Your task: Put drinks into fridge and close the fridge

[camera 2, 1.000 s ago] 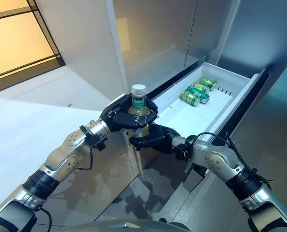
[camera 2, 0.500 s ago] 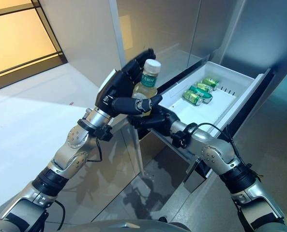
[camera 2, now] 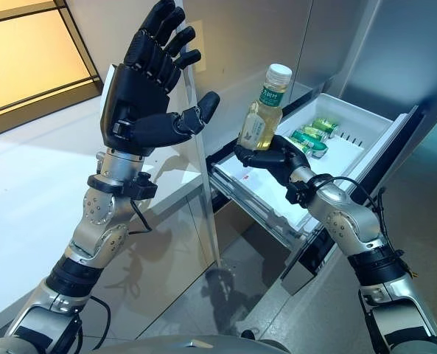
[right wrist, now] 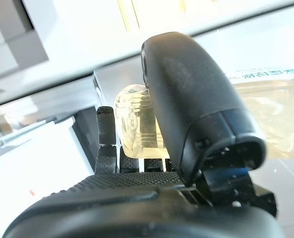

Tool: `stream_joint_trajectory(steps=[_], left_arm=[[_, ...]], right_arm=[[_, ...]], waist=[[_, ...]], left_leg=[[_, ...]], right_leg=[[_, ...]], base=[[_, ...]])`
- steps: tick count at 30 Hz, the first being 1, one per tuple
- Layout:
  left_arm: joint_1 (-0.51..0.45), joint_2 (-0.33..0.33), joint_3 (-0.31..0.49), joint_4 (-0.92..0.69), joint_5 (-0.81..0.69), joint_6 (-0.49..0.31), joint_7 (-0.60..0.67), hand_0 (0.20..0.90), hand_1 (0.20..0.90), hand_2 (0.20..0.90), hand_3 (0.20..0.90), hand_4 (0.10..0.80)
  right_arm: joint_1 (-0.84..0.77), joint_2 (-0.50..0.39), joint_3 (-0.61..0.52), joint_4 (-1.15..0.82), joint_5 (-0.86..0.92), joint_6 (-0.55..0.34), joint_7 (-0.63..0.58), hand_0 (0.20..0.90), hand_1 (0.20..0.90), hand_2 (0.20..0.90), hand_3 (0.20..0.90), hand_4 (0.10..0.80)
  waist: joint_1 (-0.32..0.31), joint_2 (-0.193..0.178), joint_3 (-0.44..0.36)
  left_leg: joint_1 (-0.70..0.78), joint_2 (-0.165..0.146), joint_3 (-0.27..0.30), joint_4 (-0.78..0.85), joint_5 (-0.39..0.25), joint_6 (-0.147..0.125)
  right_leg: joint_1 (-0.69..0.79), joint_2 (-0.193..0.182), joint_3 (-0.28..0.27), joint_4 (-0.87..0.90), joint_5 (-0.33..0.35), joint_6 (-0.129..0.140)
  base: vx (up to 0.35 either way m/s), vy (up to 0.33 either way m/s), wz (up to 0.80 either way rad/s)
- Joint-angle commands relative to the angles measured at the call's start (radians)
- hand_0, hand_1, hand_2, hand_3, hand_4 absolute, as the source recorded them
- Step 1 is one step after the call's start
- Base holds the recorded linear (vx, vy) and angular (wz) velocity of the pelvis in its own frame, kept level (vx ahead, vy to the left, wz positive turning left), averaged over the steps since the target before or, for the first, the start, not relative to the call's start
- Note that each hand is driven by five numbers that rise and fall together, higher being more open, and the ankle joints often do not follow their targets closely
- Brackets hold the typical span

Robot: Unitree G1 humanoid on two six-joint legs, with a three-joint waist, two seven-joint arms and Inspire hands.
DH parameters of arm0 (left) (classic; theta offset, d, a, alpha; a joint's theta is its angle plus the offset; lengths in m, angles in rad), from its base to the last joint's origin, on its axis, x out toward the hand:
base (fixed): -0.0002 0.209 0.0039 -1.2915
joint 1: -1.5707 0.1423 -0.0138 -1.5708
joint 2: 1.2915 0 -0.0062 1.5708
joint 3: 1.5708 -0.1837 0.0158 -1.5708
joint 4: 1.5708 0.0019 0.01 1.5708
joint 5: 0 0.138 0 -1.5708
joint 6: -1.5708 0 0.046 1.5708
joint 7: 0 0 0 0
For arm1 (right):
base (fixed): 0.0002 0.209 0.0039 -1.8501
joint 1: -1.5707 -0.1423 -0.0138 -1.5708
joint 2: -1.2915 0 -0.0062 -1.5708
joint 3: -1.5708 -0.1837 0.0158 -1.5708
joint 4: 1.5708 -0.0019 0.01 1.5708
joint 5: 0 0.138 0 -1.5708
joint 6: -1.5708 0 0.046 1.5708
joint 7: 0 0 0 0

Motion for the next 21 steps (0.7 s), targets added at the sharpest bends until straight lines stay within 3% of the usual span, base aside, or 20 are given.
stream_joint_trajectory(steps=[1,4,6,9,11,17,21], left_arm=[[-0.025,-0.004,0.061,0.039,-0.108,-0.007,-0.060,0.900,0.900,0.900,0.900,0.800],[0.019,-0.035,0.041,0.046,-0.328,0.149,-0.271,0.900,0.900,0.900,0.900,0.800],[0.071,-0.061,0.010,0.056,-0.510,0.305,-0.400,0.900,0.900,0.900,0.900,0.800],[0.150,-0.093,-0.038,0.088,-0.697,0.455,-0.488,0.900,0.900,0.900,0.900,0.800],[0.215,-0.090,-0.082,0.121,-0.758,0.509,-0.513,0.900,0.900,0.900,0.900,0.800],[0.376,-0.040,-0.176,0.278,-0.717,0.645,-0.608,0.900,0.900,0.900,0.900,0.800],[0.416,-0.013,-0.230,0.416,-0.607,0.623,-0.654,0.900,0.900,0.900,0.900,0.800]], right_arm=[[-0.193,-0.017,-0.206,-0.035,-0.002,-0.230,-0.009,0.300,0.300,0.300,0.200,0.100],[-0.210,-0.060,-0.232,0.018,-0.006,-0.226,-0.032,0.300,0.300,0.300,0.200,0.100],[-0.229,-0.097,-0.243,0.075,0.007,-0.219,-0.050,0.300,0.300,0.300,0.200,0.100],[-0.283,-0.158,-0.229,0.208,0.010,-0.231,-0.055,0.300,0.300,0.300,0.200,0.100],[-0.336,-0.211,-0.202,0.309,0.015,-0.235,-0.065,0.300,0.300,0.300,0.200,0.100],[-0.507,-0.353,-0.056,0.698,-0.112,-0.264,-0.010,0.300,0.300,0.300,0.200,0.100],[-0.572,-0.379,0.006,0.879,-0.139,-0.264,0.012,0.300,0.300,0.300,0.200,0.100]], waist=[[0.000,-0.053,-0.100],[0.008,-0.052,-0.096],[0.018,-0.048,-0.092],[0.033,-0.045,-0.085],[0.046,-0.045,-0.079],[0.102,-0.042,-0.059],[0.127,-0.038,-0.047]], left_leg=[[-0.019,-0.022,-0.036,0.001,-0.051,0.012],[-0.019,-0.021,-0.034,0.001,-0.051,0.010],[-0.019,-0.019,-0.035,0.001,-0.051,0.008],[-0.016,-0.017,-0.033,0.001,-0.052,0.005],[-0.015,-0.017,-0.037,0.001,-0.051,0.005],[-0.012,-0.016,-0.055,0.001,-0.053,0.002],[-0.018,-0.014,-0.070,0.001,-0.046,0.000]], right_leg=[[0.010,-0.019,-0.026,0.013,0.004,0.047],[0.011,-0.019,-0.030,0.013,0.004,0.045],[0.010,-0.020,-0.034,0.012,0.006,0.043],[0.013,-0.022,-0.043,0.013,0.006,0.042],[0.014,-0.023,-0.051,0.014,0.005,0.041],[0.027,-0.028,-0.085,0.017,-0.010,0.039],[0.031,-0.029,-0.105,0.021,-0.017,0.036]], base=[[0.008,-0.009,0.04],[0.009,-0.004,0.08],[0.008,0.006,0.09],[0.002,0.004,0.02],[0.005,0.008,0.02],[0.017,0.015,0.16],[0.019,-0.003,0.21]])
